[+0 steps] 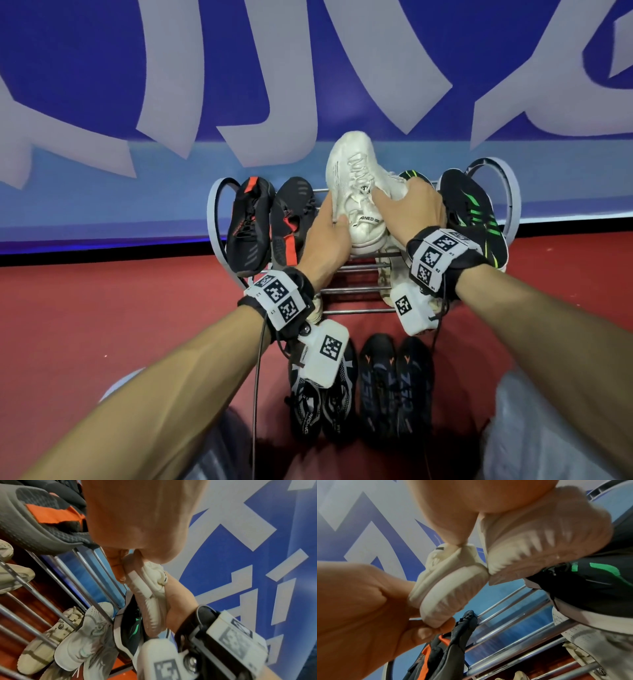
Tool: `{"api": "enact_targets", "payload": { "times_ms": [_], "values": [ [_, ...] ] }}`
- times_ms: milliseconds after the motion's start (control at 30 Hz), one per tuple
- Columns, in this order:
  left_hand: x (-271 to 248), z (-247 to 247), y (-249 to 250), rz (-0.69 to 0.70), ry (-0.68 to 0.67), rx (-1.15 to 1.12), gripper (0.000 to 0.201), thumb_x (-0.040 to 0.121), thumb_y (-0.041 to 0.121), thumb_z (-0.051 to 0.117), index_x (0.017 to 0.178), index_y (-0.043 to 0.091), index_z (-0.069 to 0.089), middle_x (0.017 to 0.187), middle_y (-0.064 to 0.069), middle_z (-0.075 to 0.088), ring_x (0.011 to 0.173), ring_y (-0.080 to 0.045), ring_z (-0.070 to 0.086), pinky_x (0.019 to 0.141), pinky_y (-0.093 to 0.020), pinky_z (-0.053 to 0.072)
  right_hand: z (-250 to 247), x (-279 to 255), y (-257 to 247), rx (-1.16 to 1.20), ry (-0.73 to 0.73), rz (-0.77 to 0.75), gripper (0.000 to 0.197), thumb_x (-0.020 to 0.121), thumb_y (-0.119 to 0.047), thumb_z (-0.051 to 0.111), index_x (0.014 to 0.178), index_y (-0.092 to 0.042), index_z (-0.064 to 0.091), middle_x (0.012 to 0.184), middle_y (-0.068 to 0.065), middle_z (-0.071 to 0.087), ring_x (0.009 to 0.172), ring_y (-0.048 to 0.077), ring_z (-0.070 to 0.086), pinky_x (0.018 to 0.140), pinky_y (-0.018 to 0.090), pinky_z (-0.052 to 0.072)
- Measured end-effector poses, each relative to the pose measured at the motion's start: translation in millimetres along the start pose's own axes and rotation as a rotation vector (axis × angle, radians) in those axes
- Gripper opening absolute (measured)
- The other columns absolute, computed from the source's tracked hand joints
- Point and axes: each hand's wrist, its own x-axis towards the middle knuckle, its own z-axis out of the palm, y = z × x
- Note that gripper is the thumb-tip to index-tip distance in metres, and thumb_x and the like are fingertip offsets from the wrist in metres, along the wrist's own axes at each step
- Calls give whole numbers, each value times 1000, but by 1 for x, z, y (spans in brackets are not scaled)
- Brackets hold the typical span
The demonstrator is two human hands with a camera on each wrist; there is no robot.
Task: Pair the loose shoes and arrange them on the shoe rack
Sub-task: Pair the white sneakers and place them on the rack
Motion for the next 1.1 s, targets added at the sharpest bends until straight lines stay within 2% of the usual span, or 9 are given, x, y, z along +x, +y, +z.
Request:
{"api": "enact_targets", "payload": {
  "times_ms": [167, 300, 400, 500, 700, 800, 900, 967, 1100],
  "values": [
    [-17, 11, 4, -65, 49, -5, 60, 93, 34, 34, 152, 28, 28, 137, 0, 58, 114, -20, 61, 102, -47, 49, 5, 4, 2, -22, 2, 91, 82, 65, -76, 64, 112, -8, 61, 112, 11, 66, 100, 32, 64, 74, 33, 47],
    [-10, 10, -6, -124, 45, 6, 63, 85, 42, 35, 148, 32, 31, 130, -3, 63, 107, -34, 66, 90, -53, 56, 9, 2, 1, -48, -96, 78, 92, 66, -76, 65, 123, -5, 55, 122, 14, 61, 108, 33, 62, 80, 35, 47],
    [-3, 5, -15, -170, -9, 41, 66, 85, 45, 38, 150, 40, 30, 136, -5, 61, 104, -32, 68, 83, -44, 58, 15, -3, 2, -77, -189, 33, 95, 67, -79, 61, 126, -4, 54, 123, 14, 62, 106, 35, 63, 79, 35, 50],
    [-1, 0, -18, -163, -62, 101, 65, 94, 38, 39, 156, 37, 21, 127, -12, 65, 75, -18, 67, 66, -31, 53, 24, -6, 4, -97, -239, 22, 92, 67, -79, 59, 121, -6, 55, 117, 11, 64, 100, 32, 64, 77, 37, 53],
    [-4, -2, -27, -200, -90, 76, 69, 93, 37, 38, 159, 30, 18, 150, 8, 46, 91, 4, 59, 83, -24, 53, 33, -11, 3, -134, -292, 8, 80, 73, -68, 66, 121, -5, 54, 122, 14, 60, 102, 34, 63, 70, 33, 46],
    [-6, -7, -31, -219, -95, 99, 62, 104, 21, 39, 160, 22, 12, 128, 15, 42, 73, 11, 44, 63, -3, 39, 39, -14, 2, -161, -324, -8, 74, 76, -63, 67, 119, -4, 54, 117, 13, 60, 98, 34, 63, 66, 32, 41],
    [-3, -10, -39, -220, -119, 94, 67, 98, 26, 42, 160, 26, 17, 145, 11, 47, 99, 0, 59, 89, -17, 50, 43, -15, 3, -193, -402, -16, 51, 81, -56, 64, 100, -9, 55, 93, 6, 61, 81, 30, 62, 60, 31, 42],
    [-4, -11, -42, -240, -137, 110, 69, 96, 30, 43, 159, 29, 17, 149, 9, 45, 120, -10, 55, 104, -29, 45, 44, -15, 4, -246, -453, -30, 35, 86, -47, 60, 84, -13, 50, 80, 4, 58, 69, 25, 59, 54, 29, 39],
    [-5, -11, -46, -234, -167, 109, 65, 103, 22, 42, 160, 28, 13, 130, 8, 51, 111, -14, 54, 96, -27, 43, 48, -15, 6, -295, -457, -97, 29, 89, -31, 55, 70, -14, 43, 72, 3, 50, 68, 28, 53, 51, 29, 31]
  ]
}}
